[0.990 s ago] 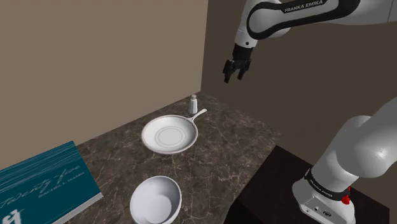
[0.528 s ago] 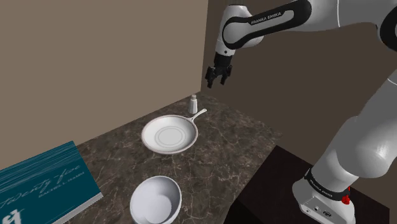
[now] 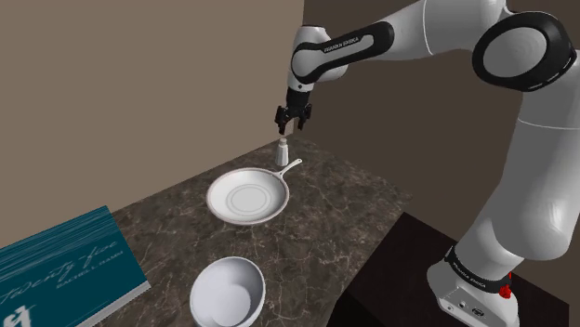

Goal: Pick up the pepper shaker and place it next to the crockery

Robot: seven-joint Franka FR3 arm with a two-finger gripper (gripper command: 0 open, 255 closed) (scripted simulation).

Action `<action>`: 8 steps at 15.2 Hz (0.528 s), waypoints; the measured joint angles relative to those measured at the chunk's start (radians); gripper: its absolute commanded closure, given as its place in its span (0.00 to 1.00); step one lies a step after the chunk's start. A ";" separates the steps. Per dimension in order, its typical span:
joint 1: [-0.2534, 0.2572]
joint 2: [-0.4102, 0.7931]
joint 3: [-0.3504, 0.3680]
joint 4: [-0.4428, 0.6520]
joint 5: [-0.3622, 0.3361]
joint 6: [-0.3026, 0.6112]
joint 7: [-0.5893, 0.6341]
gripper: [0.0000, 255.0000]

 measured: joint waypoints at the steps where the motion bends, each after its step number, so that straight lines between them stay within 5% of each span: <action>1: 0.003 0.034 0.003 0.035 0.002 -0.002 0.001 0.00; 8: 0.010 0.115 0.010 0.064 0.006 0.049 0.003 0.00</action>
